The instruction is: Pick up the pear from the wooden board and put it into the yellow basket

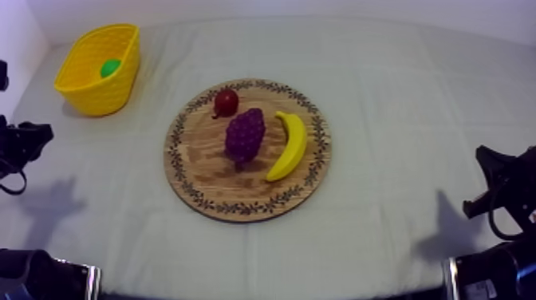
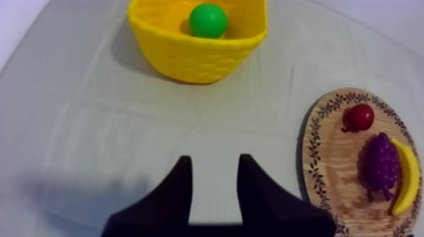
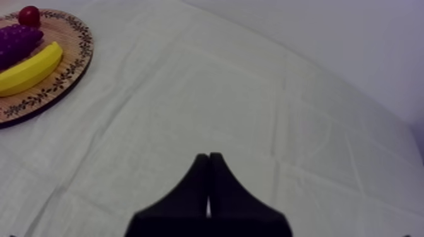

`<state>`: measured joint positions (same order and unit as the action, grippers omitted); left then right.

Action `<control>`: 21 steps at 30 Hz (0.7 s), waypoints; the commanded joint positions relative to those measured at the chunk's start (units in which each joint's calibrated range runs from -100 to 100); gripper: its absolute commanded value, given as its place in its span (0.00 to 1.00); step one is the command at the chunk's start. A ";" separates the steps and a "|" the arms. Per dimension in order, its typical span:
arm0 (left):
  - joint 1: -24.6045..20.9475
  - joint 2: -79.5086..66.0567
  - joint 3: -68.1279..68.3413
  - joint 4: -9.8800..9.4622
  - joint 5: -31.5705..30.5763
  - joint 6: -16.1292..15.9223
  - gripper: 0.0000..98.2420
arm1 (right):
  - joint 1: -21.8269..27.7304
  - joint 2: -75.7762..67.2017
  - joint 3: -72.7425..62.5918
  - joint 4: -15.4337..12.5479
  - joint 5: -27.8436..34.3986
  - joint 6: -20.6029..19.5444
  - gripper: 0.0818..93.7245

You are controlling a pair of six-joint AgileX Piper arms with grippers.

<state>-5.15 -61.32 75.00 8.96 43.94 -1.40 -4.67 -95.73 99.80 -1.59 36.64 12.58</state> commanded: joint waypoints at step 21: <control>3.44 -27.00 23.84 -8.18 -14.57 5.53 0.00 | 0.04 -0.03 -0.02 0.00 -0.03 0.02 0.00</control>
<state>-1.83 -86.96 98.71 1.75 29.18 3.96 -4.63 -95.73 99.80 -1.59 36.64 12.58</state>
